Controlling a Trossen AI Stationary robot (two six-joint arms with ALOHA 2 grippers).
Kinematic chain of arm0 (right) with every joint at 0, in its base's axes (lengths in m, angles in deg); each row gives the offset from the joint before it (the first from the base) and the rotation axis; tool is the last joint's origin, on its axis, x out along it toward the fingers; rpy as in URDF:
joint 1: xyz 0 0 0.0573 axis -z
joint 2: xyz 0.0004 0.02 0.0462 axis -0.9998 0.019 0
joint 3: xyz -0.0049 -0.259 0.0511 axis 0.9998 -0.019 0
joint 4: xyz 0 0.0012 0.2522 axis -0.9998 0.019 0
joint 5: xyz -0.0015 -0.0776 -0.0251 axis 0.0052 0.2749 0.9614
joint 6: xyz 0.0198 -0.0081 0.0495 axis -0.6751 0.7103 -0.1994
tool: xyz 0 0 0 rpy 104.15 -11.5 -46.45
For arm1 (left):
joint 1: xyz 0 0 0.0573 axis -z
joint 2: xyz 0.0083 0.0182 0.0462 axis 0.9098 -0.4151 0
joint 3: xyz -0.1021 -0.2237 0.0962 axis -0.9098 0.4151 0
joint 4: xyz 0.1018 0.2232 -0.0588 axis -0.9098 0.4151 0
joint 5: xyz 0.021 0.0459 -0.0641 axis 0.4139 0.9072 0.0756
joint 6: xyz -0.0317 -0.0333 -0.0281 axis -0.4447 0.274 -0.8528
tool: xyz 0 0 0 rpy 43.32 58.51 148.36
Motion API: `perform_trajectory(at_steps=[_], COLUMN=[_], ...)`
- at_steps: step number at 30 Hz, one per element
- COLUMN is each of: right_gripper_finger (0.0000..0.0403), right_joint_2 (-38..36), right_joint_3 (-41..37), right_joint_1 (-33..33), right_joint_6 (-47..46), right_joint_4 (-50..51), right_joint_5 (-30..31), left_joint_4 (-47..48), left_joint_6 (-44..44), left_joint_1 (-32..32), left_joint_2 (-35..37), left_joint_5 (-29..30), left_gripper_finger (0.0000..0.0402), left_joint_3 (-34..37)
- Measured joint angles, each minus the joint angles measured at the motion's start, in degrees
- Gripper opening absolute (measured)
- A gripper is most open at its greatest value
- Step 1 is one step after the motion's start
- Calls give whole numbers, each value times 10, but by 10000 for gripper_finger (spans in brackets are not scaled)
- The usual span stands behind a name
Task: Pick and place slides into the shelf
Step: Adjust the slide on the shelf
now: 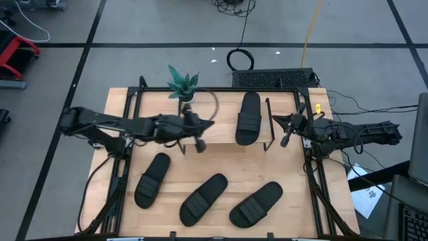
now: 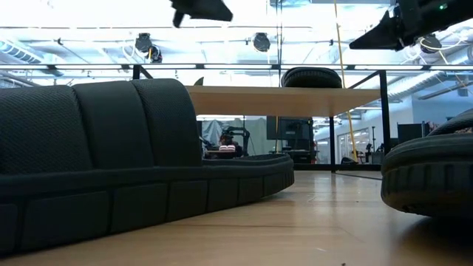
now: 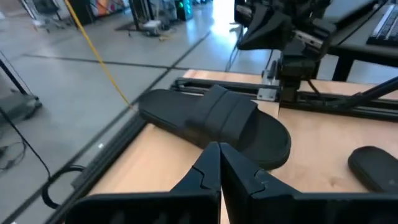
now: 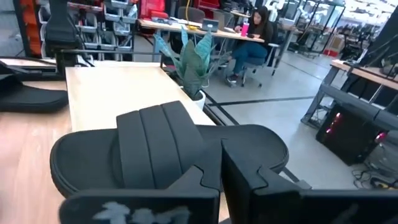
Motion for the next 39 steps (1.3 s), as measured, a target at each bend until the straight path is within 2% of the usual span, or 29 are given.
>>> perform_trajectory(at_steps=[7,14,18,22,28,39], right_gripper_finger=[0,0,0,0,0,0], right_joint_2=[27,43,40,38,45,52], right_joint_3=[0,0,0,0,0,0], right_joint_1=[0,0,0,0,0,0], right_joint_6=[13,0,-26,-33,-34,-53], right_joint_4=[13,81,113,121,132,139], right_joint_5=[6,127,152,147,60,78], left_joint_4=[5,6,3,16,37,4], left_joint_6=[-33,-62,-89,-106,-123,-120], left_joint_1=[-10,-10,-10,-10,-13,-15], left_joint_2=[-108,-164,-171,-171,-176,-230], left_joint_5=[-51,-65,-65,-64,-61,-65], left_gripper_finger=[0,0,0,0,0,1], left_joint_3=[-75,-94,-94,-94,-94,-94])
